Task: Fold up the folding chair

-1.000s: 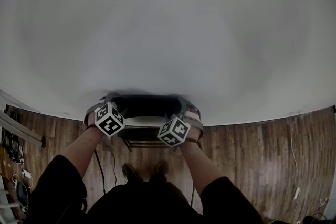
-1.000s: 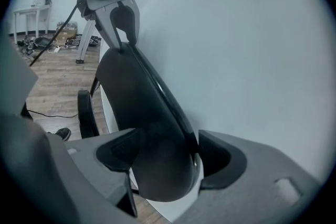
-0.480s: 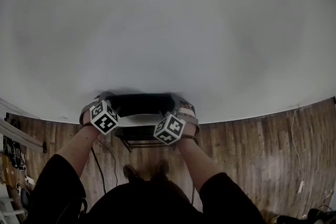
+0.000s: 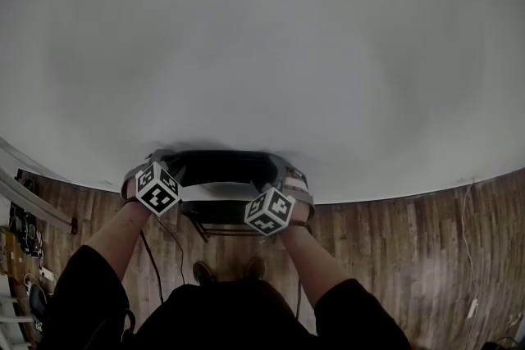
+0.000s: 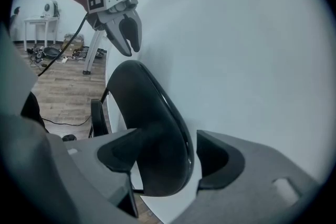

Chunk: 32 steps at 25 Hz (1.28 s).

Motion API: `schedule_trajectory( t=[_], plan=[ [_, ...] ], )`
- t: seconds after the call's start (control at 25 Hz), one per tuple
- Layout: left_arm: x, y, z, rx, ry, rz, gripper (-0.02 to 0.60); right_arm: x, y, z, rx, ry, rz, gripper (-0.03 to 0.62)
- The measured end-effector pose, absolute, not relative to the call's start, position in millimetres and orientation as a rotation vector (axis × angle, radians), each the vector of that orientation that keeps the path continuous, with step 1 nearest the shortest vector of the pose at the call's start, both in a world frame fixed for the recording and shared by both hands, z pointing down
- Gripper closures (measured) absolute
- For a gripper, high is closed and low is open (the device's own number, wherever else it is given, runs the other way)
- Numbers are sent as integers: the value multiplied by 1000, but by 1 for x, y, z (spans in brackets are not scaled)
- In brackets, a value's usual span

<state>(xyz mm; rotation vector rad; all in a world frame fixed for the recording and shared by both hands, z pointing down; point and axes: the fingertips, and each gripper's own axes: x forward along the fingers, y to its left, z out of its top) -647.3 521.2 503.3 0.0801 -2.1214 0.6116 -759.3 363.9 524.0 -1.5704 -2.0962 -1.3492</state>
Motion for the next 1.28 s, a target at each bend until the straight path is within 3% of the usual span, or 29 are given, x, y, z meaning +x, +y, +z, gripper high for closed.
schedule_trajectory(
  t=[0.28, 0.44, 0.68, 1.28],
  plan=[
    [-619, 488, 491, 71, -2204, 545, 472, -739, 354, 522, -1654, -2094, -1238, 290],
    [-578, 470, 492, 69, -2248, 488, 506, -708, 342, 525, -1668, -2055, -1196, 303],
    [-523, 453, 499, 94, -2301, 427, 508, -664, 320, 521, -1624, -2058, -1146, 312],
    [-419, 374, 470, 339, -2554, 309, 531, -493, 282, 502, -1535, -2068, -842, 348]
  ],
)
